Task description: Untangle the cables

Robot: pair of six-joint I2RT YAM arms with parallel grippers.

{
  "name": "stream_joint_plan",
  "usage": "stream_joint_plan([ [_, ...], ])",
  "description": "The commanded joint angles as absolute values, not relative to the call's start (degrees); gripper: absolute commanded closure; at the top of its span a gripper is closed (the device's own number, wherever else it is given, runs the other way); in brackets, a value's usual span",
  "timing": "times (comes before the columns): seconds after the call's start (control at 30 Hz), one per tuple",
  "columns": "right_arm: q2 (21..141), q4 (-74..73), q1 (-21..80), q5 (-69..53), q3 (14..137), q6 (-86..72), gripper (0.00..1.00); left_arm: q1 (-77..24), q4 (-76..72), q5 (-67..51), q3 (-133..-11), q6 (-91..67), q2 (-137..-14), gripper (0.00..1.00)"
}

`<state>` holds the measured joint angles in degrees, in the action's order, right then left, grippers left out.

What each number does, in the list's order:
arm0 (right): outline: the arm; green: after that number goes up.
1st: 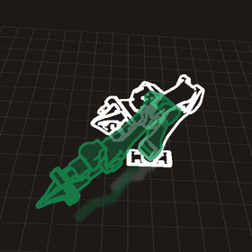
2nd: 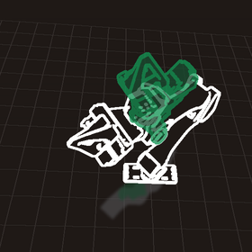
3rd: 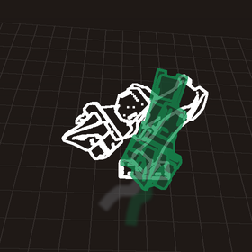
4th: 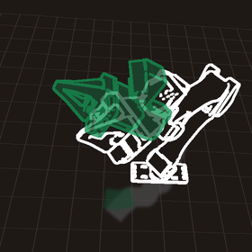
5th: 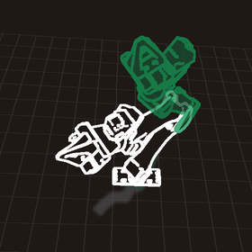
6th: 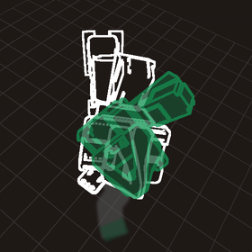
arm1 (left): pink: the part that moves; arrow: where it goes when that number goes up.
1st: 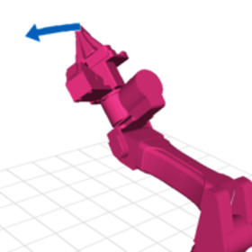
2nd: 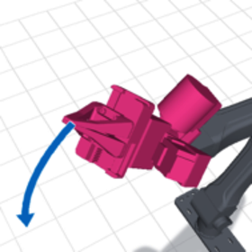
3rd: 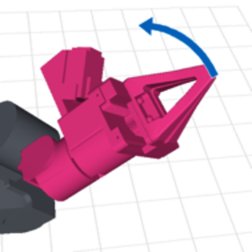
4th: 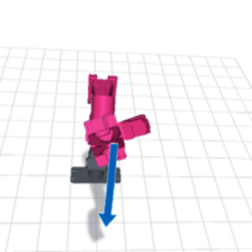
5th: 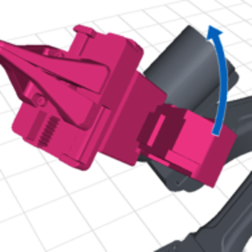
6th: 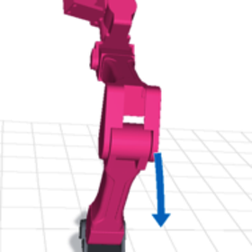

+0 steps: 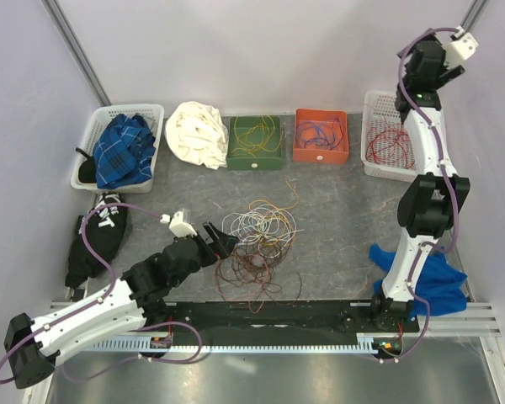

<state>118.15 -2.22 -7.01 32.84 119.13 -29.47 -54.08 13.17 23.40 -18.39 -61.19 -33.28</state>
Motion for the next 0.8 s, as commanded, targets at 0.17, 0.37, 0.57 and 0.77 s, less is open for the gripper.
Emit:
stream_joint_plan([
  [0.17, 96.18, 5.7, 8.69, 31.47, 101.82, -39.89, 0.02, -54.05, 13.18, 20.92, -21.97, -60.29, -31.12, 0.0],
  [0.37, 77.89, 23.54, 26.43, 29.26, 68.85, -34.73, 0.02, -54.05, 16.69, 21.79, -23.29, -59.32, -31.37, 0.0],
  [0.57, 68.48, 22.86, 42.96, 34.71, 49.7, -29.7, 0.02, -53.96, 23.1, 23.2, -27.86, -59.59, -36.64, 0.0],
  [0.77, 60.21, 15.74, 53.23, 36.2, 39.74, -29.88, 0.02, -53.88, 24.7, 23.47, -29.79, -59.68, -40.52, 0.0],
])
